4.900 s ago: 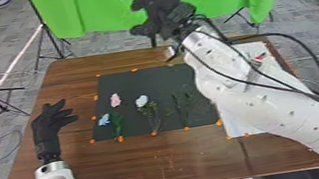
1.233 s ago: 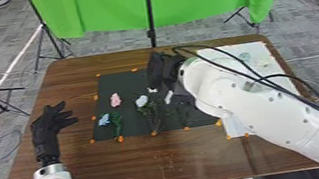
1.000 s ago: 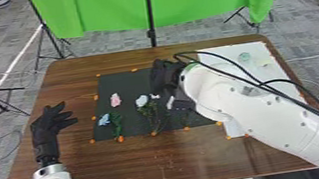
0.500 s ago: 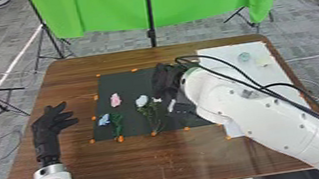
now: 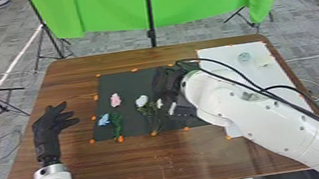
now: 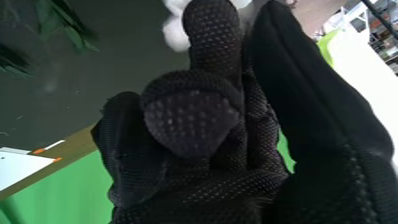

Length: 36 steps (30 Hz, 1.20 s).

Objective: Arrange flowers

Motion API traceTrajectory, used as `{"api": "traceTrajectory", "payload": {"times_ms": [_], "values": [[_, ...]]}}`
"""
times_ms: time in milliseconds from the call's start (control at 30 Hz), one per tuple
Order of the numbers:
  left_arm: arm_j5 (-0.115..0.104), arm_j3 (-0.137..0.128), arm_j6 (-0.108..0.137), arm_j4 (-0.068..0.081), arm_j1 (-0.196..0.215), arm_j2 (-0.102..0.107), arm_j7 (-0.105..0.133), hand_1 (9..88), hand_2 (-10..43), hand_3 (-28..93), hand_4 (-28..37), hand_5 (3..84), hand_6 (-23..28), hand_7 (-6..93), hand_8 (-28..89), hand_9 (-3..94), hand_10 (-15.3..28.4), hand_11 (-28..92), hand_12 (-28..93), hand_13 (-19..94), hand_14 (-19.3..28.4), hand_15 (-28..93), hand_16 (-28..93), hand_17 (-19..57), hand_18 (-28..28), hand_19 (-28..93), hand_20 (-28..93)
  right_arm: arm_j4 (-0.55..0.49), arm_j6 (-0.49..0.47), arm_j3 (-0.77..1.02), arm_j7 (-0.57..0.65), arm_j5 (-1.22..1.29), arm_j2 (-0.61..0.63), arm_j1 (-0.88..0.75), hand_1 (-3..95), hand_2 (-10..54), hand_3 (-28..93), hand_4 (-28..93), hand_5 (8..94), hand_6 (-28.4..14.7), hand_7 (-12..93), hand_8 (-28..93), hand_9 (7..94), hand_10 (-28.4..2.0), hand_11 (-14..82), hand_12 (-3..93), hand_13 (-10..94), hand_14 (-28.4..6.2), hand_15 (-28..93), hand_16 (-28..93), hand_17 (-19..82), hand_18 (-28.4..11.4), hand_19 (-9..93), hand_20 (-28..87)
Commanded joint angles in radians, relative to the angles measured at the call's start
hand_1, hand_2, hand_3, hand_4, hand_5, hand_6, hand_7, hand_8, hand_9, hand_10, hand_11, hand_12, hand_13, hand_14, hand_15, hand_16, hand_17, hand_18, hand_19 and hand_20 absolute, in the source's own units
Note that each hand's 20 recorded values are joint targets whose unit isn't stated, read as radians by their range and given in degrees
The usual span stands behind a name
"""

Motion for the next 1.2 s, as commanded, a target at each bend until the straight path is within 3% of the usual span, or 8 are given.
{"api": "traceTrajectory", "payload": {"times_ms": [33, 133, 233, 433, 533, 633, 867, 1200], "values": [[0.008, 0.032, -0.009, 0.024, 0.032, -0.032, -0.009, 23.2, 17.7, 60, -27.7, 59.7, 8.3, 7.6, -4, 62.8, 17.8, 22, 14, 62, 21.3, 39, -3, 23.4, 25.8, 73, 7, 0.005, -0.01, 0.009, -0.009, -0.011, 0.005, 0.009, 48.7, -9.5, 60, -12, 67.5, -0.7, 20, 6, 82.1, -12.3, 25.0, 35.0, 90, -2.7, 57, 38, 61, -14.4, 93, 54], [0.006, 0.031, -0.008, 0.023, 0.034, -0.037, -0.008, 23.2, 17.7, 60, -27.7, 59.8, 8.3, 7.6, -4, 62.9, 17.8, 22, 14, 62, 21.4, 39, -3, 23.4, 25.8, 73, 7, 0.006, -0.015, 0.023, -0.012, -0.004, 0.006, 0.013, 46.1, -9.5, 63, -13, 66.8, -0.4, 19, 2, 81.1, -13.0, 28.1, 30.8, 89, -3.1, 57, 38, 60, -14.9, 93, 55], [0.008, 0.031, -0.009, 0.023, 0.033, -0.039, -0.008, 23.2, 17.7, 60, -27.6, 59.8, 8.3, 7.6, -4, 62.8, 17.6, 22, 14, 62, 21.4, 39, -3, 23.4, 25.8, 73, 7, 0.005, 0.039, 0.041, -0.058, -0.054, 0.018, 0.036, 44.0, -9.5, 63, -13, 66.7, -0.2, 19, -2, 80.0, -13.6, 30.2, 26.7, 89, -3.4, 57, 38, 60, -15.4, 93, 55], [0.009, 0.027, -0.005, 0.019, 0.041, -0.041, -0.009, 23.3, 17.6, 60, -27.6, 59.8, 8.3, 7.6, -4, 62.8, 17.7, 22, 14, 62, 21.4, 39, -3, 23.4, 25.8, 73, 8, 0.062, 0.133, 0.068, -0.24, -0.494, 0.103, 0.094, 39.4, -9.5, 65, -13, 64.7, 0.4, 20, -9, 71.6, -15.4, 24.8, 25.2, 84, -6.1, 58, 37, 56, -16.8, 93, 56], [0.011, 0.027, -0.005, 0.017, 0.045, -0.039, -0.012, 23.3, 17.6, 60, -27.6, 59.8, 8.3, 7.6, -4, 62.8, 17.7, 22, 14, 62, 21.4, 39, -3, 23.4, 25.9, 73, 8, 0.097, 0.114, 0.125, -0.228, -0.596, 0.146, 0.095, 37.3, -9.5, 65, -13, 62.1, 0.9, 20, -9, 66.1, -16.6, 20.2, 24.0, 81, -7.1, 58, 37, 53, -17.5, 93, 55], [0.008, 0.02, 0.001, 0.014, 0.053, -0.039, -0.012, 23.4, 17.5, 60, -27.5, 59.8, 8.3, 7.6, -4, 62.8, 17.7, 22, 14, 62, 21.4, 39, -3, 23.4, 25.9, 73, 8, 0.162, -0.023, 0.191, -0.187, -0.685, 0.152, 0.09, 34.8, -9.5, 65, -14, 57.4, 0.4, 18, -9, 61.2, -17.5, 16.3, 23.3, 78, -8.0, 59, 36, 52, -17.8, 93, 55], [0.009, 0.025, 0.0, 0.014, 0.048, -0.042, -0.009, 23.4, 17.5, 60, -27.5, 59.7, 8.2, 7.6, -4, 62.9, 17.7, 22, 14, 63, 21.4, 39, -3, 23.4, 25.8, 73, 8, 0.279, -0.24, 0.277, -0.135, -0.76, 0.142, 0.05, 31.4, -9.5, 64, -15, 47.4, -1.8, 13, -7, 51.6, -20.5, 8.5, 21.1, 72, -11.6, 59, 34, 47, -20.3, 91, 52], [0.014, 0.027, -0.012, 0.015, 0.048, -0.048, -0.014, 23.5, 17.5, 60, -27.4, 59.8, 8.3, 7.6, -4, 62.8, 17.9, 22, 14, 63, 21.4, 39, -3, 23.5, 25.8, 73, 8, 0.343, -0.332, 0.375, -0.069, -0.832, 0.136, -0.033, 31.1, -9.5, 63, -14, 47.3, -1.7, 12, -7, 53.1, -20.4, 9.5, 21.5, 72, -12.5, 61, 33, 46, -21.0, 91, 52]]}}
